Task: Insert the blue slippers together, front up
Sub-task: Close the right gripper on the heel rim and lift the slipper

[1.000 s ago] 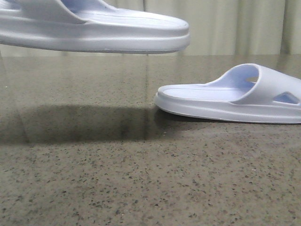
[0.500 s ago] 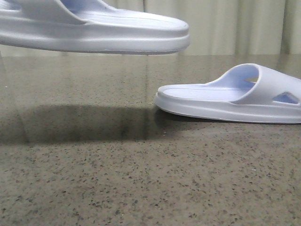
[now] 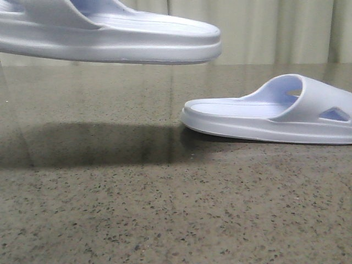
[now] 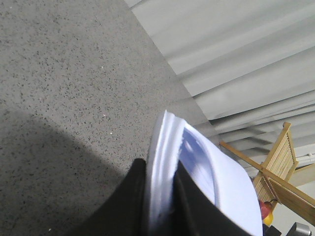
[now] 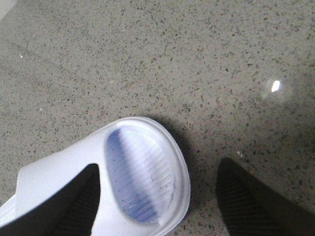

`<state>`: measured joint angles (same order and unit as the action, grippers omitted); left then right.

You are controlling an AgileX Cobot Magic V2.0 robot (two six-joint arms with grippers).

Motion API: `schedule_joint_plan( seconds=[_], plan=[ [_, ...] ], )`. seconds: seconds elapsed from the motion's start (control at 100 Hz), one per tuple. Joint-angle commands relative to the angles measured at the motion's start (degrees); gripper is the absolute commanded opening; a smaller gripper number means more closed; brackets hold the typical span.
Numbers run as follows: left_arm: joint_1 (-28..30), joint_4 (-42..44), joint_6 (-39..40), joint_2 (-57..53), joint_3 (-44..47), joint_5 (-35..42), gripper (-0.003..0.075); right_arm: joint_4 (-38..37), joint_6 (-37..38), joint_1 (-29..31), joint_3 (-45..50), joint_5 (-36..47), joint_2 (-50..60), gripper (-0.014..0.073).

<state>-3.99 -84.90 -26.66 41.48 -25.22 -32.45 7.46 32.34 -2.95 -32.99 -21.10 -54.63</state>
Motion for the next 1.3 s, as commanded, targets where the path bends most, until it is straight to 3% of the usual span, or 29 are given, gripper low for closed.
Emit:
schedule_joint_plan(
  seconds=[0.0,1.29],
  plan=[
    [0.0,-2.5,0.0,-0.3,-2.1,-0.5,0.0016,0.1,-0.1,0.3,-1.9,4.4,-0.7,0.0432],
    [0.0,-2.4,0.0,-0.3,-2.1,-0.5,0.0016,3.7,-0.1,0.1,-1.9,9.2,-12.2,0.0432]
  ],
)
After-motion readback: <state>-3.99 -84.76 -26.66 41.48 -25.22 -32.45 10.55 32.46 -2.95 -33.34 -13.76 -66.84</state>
